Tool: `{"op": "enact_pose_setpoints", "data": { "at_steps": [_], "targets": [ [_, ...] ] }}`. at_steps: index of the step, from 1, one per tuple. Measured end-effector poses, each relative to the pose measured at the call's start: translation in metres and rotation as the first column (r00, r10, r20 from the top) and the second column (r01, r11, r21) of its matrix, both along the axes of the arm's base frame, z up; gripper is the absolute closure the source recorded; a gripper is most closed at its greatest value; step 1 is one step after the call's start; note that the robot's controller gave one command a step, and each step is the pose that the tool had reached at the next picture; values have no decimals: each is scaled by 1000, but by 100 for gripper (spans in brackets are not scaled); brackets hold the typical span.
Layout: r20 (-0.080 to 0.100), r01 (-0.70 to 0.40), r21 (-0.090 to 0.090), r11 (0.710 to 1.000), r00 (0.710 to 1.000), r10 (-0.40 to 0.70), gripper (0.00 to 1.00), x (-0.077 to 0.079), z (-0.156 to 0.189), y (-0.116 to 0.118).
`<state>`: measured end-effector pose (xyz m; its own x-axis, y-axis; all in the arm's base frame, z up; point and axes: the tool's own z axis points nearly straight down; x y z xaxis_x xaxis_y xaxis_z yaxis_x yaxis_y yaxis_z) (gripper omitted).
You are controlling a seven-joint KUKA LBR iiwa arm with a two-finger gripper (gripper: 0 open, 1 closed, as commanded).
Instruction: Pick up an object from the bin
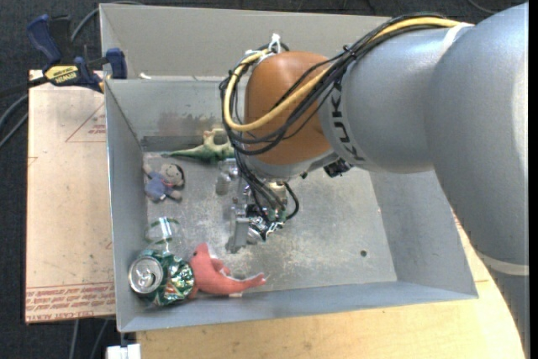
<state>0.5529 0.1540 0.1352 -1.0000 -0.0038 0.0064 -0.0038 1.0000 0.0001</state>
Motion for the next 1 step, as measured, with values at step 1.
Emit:
{"op": "enact_pose_setpoints", "data": {
  "at_steps": [1],
  "targets": [
    [7, 5, 1, 1000, 1000, -5, 0, 2, 5, -1]
  ]
}}
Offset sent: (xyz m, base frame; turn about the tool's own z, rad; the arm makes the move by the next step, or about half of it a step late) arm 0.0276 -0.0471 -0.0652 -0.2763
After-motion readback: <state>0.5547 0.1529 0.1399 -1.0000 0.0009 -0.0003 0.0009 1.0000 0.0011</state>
